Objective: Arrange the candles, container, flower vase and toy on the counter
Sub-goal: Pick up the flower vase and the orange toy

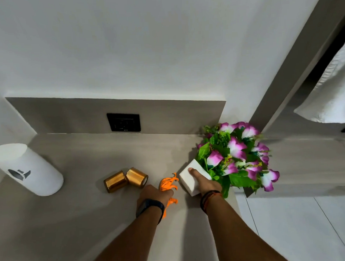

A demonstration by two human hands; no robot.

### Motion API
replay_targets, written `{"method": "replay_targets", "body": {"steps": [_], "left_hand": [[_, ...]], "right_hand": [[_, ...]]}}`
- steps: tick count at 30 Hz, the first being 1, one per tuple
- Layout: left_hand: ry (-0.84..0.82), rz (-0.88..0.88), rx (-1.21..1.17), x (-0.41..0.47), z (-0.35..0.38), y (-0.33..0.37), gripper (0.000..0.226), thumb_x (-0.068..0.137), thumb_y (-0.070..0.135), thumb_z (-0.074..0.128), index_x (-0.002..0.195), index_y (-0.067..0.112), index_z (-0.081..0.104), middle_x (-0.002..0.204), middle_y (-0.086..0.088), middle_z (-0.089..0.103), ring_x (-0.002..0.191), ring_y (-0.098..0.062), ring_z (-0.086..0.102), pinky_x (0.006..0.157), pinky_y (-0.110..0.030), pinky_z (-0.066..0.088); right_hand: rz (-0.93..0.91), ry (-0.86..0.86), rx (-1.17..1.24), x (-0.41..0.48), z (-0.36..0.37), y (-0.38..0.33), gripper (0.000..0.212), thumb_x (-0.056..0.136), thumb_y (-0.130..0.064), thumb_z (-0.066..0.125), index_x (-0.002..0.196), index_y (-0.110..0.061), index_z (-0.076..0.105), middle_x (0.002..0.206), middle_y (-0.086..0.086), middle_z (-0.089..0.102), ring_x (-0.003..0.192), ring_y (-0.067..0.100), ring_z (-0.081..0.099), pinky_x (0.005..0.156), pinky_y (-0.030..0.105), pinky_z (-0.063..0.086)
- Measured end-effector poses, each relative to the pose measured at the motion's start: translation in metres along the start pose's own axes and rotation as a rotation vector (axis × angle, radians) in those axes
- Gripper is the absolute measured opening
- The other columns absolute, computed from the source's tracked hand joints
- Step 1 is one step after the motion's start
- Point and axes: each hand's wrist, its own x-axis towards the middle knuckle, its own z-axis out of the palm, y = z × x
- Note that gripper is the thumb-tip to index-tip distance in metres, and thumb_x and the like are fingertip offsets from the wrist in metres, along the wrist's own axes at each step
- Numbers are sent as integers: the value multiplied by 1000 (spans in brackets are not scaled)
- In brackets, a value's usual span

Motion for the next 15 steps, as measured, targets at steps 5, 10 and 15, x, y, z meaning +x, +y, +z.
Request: {"method": "replay_targets", "body": {"steps": [5,10,15], "left_hand": [[58,67,-7,-2,0,10,30,61,39,67,80,16,60,82,-8,68,77,-29,65,70,-39,57],[187,215,56,-3,-3,25,13,69,30,63,64,18,62,55,0,66,52,-13,61,51,-26,49],[213,323,212,12,2,64,30,75,24,63,98,9,52,103,-14,59,92,-36,60,72,-40,51]], "right_hand": [[-42,70,52,-1,10,-8,108,35,-46,91,123,1,49,123,14,60,105,29,60,95,41,51],[-120,98,44,5,12,-11,90,48,-41,91,121,-2,54,124,15,62,111,30,60,92,34,48],[-353,230,-90,15,8,-21,75,59,-39,85,120,-4,57,123,19,62,115,35,56,96,39,45]]}}
